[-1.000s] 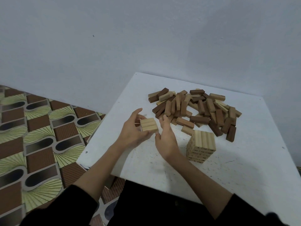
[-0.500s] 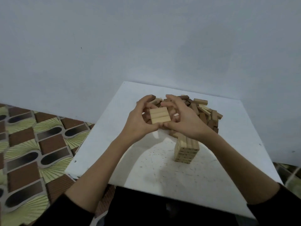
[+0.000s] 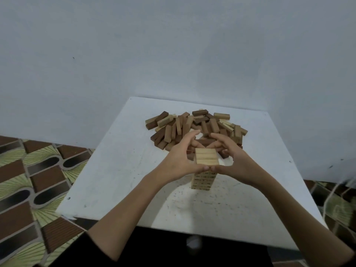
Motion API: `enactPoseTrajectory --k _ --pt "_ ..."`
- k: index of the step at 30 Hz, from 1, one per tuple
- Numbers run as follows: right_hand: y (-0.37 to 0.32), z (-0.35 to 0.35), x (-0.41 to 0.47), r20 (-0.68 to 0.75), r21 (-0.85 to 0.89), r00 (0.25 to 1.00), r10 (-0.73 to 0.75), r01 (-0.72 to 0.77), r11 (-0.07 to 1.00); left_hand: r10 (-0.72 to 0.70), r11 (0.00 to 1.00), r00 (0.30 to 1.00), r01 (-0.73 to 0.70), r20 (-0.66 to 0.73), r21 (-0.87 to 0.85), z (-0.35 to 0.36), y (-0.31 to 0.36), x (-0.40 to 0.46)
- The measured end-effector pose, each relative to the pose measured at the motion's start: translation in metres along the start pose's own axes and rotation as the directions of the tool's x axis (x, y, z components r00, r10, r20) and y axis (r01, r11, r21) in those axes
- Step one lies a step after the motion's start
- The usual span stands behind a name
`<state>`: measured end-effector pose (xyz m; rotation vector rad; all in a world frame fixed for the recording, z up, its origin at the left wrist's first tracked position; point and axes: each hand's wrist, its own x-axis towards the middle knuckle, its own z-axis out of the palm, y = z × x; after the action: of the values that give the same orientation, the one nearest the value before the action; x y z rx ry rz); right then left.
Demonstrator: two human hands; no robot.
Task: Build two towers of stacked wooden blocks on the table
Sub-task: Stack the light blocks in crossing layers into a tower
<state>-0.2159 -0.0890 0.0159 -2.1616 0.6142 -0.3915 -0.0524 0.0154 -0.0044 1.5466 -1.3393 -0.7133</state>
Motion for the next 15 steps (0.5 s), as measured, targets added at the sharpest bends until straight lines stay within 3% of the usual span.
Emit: enactPoseTrajectory --k 15 --pt "0.017 0.006 -0.003 0.018 -0.033 1.000 0.011 -0.011 0.999 -0.041 0.999 0.997 0.039 0.063 0.032 0.002 -0.002 -0.004"
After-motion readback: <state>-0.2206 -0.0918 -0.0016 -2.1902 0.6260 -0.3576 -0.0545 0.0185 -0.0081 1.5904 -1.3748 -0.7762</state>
